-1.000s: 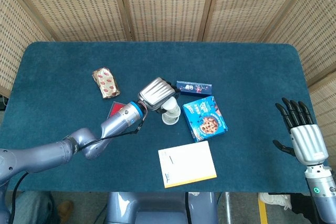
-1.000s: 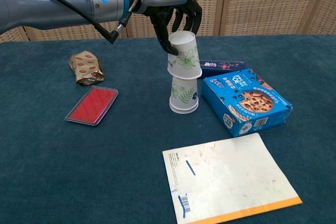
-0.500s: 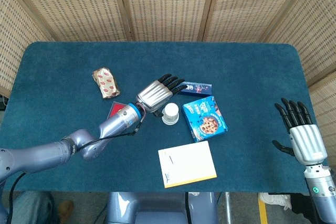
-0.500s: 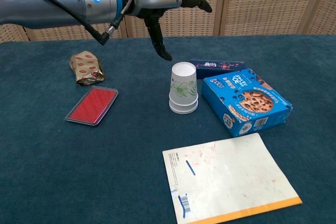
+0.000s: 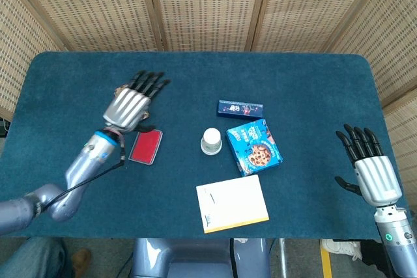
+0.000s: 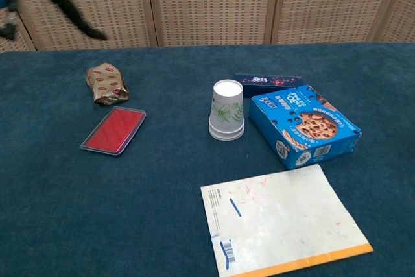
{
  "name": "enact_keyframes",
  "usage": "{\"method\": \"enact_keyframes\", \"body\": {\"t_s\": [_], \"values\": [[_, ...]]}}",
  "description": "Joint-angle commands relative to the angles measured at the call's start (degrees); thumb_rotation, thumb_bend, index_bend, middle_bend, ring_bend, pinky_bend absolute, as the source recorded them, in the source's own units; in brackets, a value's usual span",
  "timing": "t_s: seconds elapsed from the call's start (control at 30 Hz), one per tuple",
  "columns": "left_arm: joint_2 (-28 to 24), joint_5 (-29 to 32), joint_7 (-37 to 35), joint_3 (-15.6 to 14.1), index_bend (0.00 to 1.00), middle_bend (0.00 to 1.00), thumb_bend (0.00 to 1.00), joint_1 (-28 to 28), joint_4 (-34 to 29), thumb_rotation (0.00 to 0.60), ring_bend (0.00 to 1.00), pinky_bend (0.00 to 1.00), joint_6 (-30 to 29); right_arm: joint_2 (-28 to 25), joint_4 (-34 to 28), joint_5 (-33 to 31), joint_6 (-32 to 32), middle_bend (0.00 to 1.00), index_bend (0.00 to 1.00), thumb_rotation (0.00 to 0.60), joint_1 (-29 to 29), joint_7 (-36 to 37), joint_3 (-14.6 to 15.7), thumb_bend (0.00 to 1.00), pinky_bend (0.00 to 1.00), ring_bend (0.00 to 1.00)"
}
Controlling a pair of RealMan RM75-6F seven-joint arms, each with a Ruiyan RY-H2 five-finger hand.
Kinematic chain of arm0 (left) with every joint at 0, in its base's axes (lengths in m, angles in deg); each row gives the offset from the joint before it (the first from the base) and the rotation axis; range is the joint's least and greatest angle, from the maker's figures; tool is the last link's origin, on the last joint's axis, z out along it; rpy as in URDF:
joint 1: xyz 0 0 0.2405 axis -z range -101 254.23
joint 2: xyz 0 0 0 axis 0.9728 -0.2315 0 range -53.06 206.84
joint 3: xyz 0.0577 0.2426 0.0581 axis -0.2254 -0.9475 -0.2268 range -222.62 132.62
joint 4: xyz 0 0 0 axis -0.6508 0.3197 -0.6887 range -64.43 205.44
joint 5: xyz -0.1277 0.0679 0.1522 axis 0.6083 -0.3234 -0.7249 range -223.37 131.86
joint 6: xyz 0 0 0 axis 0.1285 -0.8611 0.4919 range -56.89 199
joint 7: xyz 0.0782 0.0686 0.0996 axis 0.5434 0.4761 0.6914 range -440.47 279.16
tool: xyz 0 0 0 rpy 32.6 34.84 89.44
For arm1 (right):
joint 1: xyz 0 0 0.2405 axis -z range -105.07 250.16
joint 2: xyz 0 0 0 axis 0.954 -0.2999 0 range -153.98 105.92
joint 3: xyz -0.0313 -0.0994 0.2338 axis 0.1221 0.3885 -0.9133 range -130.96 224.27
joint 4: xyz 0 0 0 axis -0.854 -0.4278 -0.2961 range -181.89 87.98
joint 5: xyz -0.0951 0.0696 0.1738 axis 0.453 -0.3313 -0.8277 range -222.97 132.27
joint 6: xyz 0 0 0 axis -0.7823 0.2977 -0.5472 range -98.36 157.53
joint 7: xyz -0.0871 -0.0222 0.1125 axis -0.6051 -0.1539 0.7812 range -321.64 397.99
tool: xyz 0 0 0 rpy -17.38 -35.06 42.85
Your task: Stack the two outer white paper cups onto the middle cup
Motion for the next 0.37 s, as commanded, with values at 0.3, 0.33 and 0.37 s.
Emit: {"method": "enact_keyframes", "body": {"t_s": [0.3,0.33,0.37], "values": [[-6.6,1.1,-2.3,-12.0,0.0,0.0,0.0,-24.5,-9.2,0.6,0.0,0.0,-18.5,0.2,-0.3,-0.1,0.2,0.0,0.01,0.6,0.3,-1.1,-0.4,0.0,0.0,0.0],[-6.7,0.3,-2.3,-11.9,0.0,0.0,0.0,-24.8,-9.1,0.6,0.0,0.0,-19.1,0.2,-0.3,-0.1,0.3,0.0,0.01,0.6,0.3,-1.1,-0.4,0.0,0.0,0.0],[-6.5,-0.3,-2.1,-11.7,0.0,0.0,0.0,-25.1,-9.0,0.6,0.0,0.0,-19.5,0.2,-0.3,-0.1,0.3,0.0,0.01,0.6,0.3,-1.1,-0.4,0.0,0.0,0.0]]}}
